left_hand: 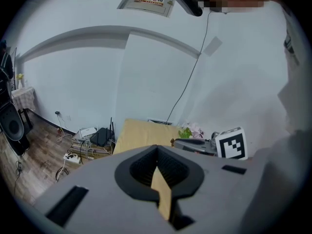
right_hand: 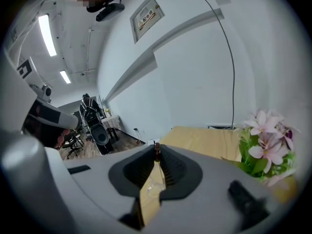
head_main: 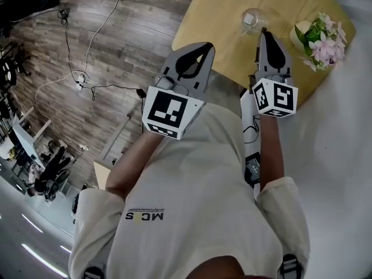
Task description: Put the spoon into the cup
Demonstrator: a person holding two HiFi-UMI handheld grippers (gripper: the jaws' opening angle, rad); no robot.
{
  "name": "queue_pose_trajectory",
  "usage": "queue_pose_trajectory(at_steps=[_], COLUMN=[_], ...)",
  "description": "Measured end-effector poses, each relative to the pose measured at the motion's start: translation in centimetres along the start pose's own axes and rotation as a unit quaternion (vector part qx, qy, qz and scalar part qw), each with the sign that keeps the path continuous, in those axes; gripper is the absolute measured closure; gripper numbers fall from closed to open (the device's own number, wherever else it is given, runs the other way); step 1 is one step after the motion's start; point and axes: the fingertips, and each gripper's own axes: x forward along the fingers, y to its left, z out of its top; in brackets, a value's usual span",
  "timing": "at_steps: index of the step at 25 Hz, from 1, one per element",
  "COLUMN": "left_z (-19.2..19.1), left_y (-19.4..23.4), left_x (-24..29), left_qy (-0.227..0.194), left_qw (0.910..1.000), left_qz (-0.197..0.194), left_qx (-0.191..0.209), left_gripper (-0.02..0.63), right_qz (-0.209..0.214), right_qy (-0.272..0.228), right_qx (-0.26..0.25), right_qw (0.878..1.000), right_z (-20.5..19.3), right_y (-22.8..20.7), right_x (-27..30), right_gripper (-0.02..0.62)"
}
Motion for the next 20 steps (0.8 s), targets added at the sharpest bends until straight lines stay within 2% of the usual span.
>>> queue_pose_trajectory(at_steps=[12,16,19,20], left_z=[-1.6,-1.6,-1.7,-1.7], left_y=[-0.9,-1.0,-1.3,-1.4], left_x=[2.2,2.3,2.2,2.2], left_qy=[0.022,0.022,0.023,0.024], left_qw=[0.9997,0.9997,0.9997,0.9997], left_qz=[-0.006,-0.008,-0.008,-0.008], left_qx=[-0.002,-0.002,0.000,0.001], left_gripper=[0.595,0.595,0.595,0.595], right_qz=[0.006,0.015,0.021,0.021], right_qy=[0.025,0.028,0.030,0.031], right_qx=[0.035,0.034,0.025,0.023], right_qw=[0.999,0.999,0.999,0.999], right_z=[-3.3,-3.3,-3.2,-3.3], right_y=[-0.9,-0.6,-0.4,-0.5], right_x=[2.0,2.0,1.5,1.4], right_gripper=[0.543,0.540,0.482,0.481])
